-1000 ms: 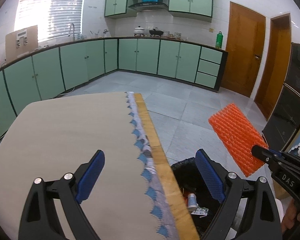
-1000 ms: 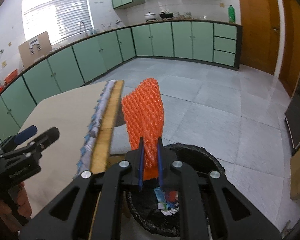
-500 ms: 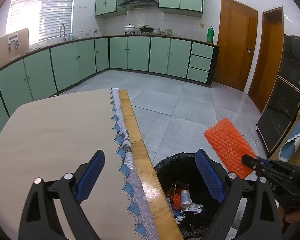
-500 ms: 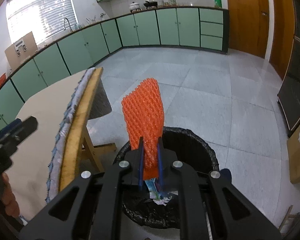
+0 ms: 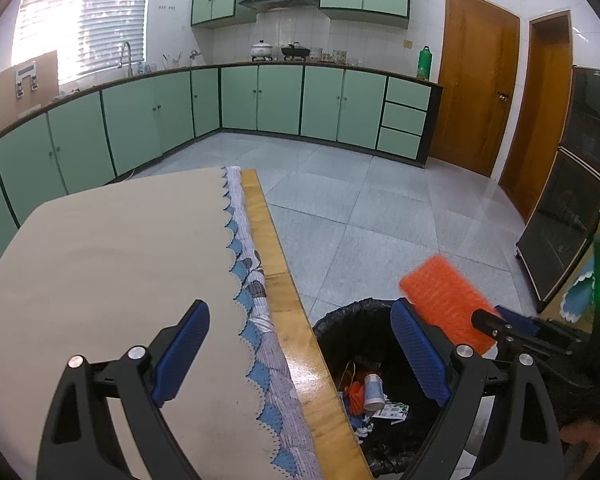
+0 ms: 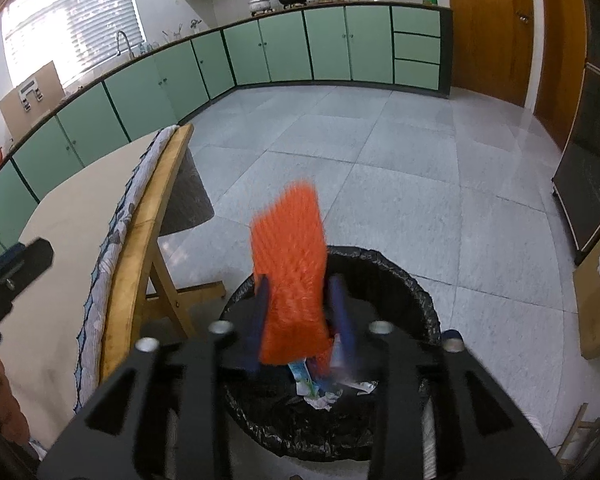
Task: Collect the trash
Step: 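Open the right tool to drop the mesh net into the bin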
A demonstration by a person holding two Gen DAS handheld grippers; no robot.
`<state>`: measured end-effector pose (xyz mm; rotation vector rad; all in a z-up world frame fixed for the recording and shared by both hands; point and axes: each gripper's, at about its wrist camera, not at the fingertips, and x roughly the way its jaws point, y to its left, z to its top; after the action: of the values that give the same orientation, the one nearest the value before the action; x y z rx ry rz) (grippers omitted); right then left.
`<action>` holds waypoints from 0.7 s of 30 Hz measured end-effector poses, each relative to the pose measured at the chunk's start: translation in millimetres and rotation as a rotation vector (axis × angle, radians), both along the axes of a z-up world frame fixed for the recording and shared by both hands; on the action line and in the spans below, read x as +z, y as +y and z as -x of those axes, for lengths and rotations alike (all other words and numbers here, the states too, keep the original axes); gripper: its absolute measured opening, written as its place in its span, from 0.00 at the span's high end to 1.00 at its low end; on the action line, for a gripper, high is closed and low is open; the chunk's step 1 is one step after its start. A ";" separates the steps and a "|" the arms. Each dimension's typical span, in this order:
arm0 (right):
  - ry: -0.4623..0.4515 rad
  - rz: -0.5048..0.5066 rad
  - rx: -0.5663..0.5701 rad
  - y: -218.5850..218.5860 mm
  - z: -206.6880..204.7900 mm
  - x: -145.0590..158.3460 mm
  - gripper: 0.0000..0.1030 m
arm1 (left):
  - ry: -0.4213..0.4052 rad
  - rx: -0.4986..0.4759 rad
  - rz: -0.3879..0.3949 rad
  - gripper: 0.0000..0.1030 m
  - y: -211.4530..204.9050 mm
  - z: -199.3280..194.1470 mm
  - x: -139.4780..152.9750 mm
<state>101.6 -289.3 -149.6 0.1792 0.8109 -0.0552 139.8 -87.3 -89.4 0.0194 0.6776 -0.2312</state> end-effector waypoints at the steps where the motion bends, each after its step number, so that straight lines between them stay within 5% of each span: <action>1: -0.006 0.001 -0.002 -0.1 0.8 1.6 0.59 | 0.002 0.002 0.001 0.12 0.1 -0.4 -0.7; 8: -0.059 -0.021 -0.006 -0.7 8.9 23.9 0.41 | 0.006 0.005 0.008 0.12 2.2 -1.7 -2.2; 12: -0.109 -0.008 -0.020 3.7 16.2 43.4 0.12 | -0.001 0.004 0.012 0.12 3.1 -0.5 0.9; 21: -0.157 0.021 0.001 11.7 28.1 73.9 0.05 | -0.034 0.001 0.029 0.12 8.8 9.8 18.6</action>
<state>73.5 -277.5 -75.7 0.1615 0.6540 -0.0479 130.0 -78.5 -70.9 -0.0046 0.6407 -0.2392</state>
